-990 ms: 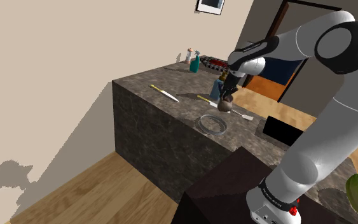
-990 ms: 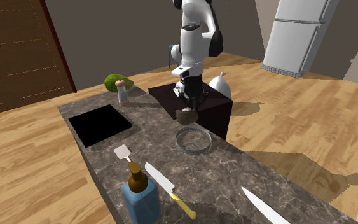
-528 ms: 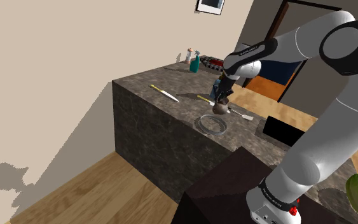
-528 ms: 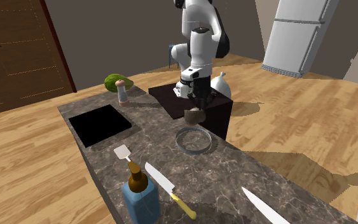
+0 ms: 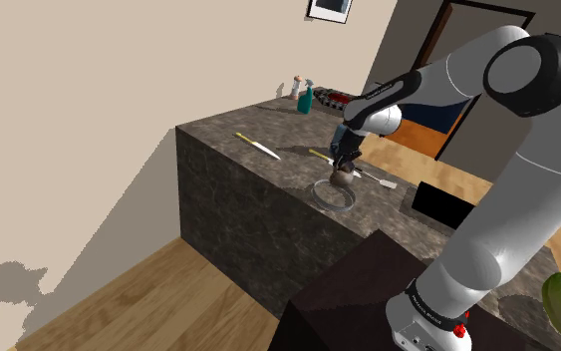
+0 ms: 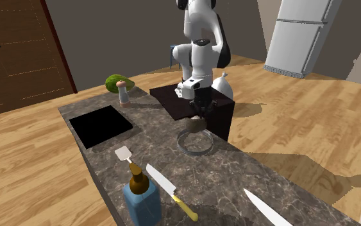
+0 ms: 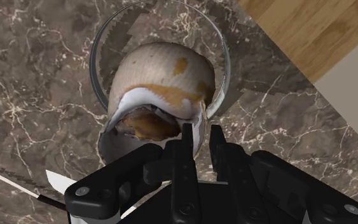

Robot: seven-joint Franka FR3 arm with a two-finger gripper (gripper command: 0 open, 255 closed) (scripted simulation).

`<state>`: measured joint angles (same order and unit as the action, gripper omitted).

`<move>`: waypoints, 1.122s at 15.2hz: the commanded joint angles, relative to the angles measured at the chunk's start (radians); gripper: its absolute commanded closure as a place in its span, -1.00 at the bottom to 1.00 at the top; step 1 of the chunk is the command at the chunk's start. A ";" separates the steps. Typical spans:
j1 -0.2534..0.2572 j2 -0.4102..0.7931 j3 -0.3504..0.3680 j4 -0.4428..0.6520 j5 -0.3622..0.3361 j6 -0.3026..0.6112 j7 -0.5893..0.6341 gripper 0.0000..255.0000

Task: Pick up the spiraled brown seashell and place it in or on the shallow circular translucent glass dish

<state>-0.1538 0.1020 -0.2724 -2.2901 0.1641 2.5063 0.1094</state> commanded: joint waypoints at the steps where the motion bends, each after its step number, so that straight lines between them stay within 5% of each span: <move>1: 0.000 0.019 0.003 -0.004 0.013 0.023 -0.008 1.00; 9: -0.011 0.107 0.023 -0.019 0.079 0.120 -0.061 1.00; 17: -0.011 0.107 0.023 -0.019 0.078 0.120 -0.061 1.00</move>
<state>-0.1652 0.2091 -0.2490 -2.3096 0.2425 2.6261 0.0489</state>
